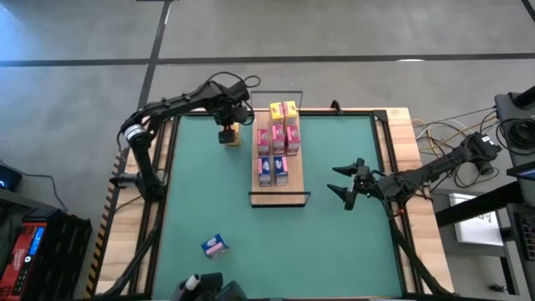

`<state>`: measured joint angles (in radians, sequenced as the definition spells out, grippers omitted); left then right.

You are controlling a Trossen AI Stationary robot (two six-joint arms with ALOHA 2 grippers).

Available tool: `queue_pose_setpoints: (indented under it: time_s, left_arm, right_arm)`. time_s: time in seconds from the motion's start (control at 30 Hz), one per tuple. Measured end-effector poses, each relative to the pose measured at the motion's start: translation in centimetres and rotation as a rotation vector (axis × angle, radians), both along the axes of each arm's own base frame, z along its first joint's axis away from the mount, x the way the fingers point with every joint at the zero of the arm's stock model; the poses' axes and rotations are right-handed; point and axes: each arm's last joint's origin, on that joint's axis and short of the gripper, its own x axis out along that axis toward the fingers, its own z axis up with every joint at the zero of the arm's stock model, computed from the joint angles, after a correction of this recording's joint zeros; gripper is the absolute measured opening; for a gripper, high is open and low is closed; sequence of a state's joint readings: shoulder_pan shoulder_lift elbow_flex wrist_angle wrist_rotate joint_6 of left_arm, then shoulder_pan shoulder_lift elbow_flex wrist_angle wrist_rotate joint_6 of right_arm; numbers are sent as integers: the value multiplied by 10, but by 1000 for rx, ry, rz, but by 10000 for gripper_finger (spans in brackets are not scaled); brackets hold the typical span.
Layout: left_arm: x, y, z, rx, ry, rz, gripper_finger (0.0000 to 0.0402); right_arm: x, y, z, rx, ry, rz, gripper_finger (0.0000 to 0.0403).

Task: Stack cereal on shelf
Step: Put the yellow cereal box on the shelf aligned with the other yellow cereal boxes

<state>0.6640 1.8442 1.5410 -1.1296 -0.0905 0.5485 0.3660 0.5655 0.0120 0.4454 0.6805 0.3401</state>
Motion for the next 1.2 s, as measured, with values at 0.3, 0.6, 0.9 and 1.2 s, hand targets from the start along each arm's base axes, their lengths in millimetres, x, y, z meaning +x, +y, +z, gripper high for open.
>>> queue_pose_setpoints:
  time_s: [0.3,0.6,0.9,1.2]
  left_arm:
    - [2,3,-3,-18,-42,82,203]
    - [3,3,-3,-26,-64,207,124]
    - [5,3,24,-81,-162,680,123]
    - [12,6,54,-143,-343,1174,124]
  right_arm:
    - [0,0,0,0,0,0,341]
    - [0,0,0,0,0,0,341]
    - [0,0,0,0,0,0,341]
    - [0,0,0,0,0,0,341]
